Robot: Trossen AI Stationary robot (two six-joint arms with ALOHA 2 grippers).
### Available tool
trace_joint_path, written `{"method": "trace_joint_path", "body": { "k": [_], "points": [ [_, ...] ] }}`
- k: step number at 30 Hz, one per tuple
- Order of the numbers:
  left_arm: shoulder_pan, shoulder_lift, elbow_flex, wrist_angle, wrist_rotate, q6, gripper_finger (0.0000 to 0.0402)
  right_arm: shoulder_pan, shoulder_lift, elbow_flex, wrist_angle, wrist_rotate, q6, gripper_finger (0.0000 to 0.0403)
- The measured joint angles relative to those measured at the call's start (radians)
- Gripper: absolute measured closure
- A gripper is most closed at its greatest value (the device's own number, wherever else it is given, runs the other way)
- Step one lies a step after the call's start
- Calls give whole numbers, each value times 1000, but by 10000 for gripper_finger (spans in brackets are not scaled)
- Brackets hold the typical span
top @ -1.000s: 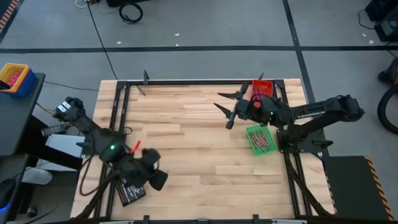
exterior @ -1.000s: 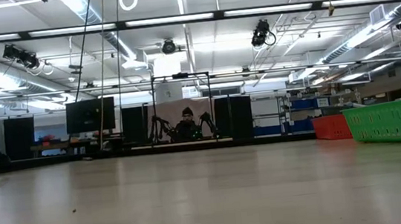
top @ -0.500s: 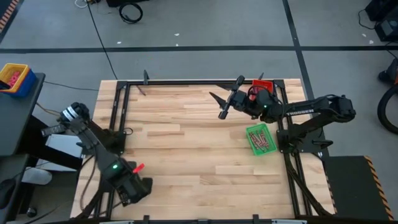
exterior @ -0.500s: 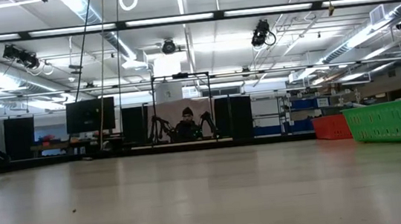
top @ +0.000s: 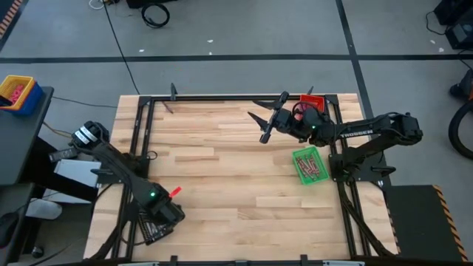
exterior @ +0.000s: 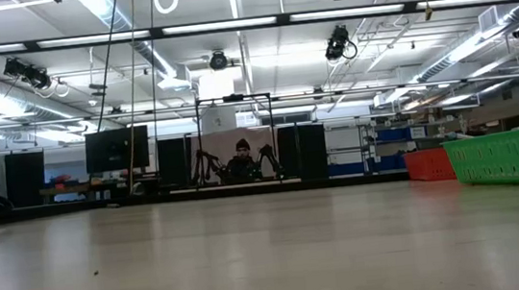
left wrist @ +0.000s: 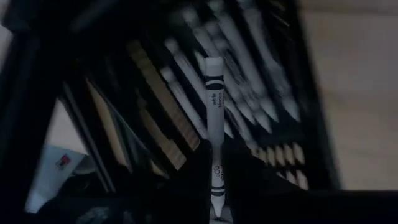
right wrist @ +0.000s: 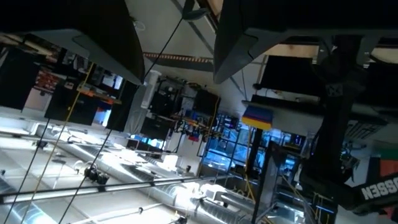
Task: Sort crayons
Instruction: Put the white crayon into the black bin
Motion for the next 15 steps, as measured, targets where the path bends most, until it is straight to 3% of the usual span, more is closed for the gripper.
{"method": "trace_joint_path", "body": {
  "k": [9, 15],
  "points": [
    [1, 0, -70, -29, 32, 128, 342, 1, 0, 0, -42, 14, 29, 208],
    [1, -1, -69, -62, 54, 274, 279, 52, -51, 0, -167, 167, -40, 208]
  ]
}}
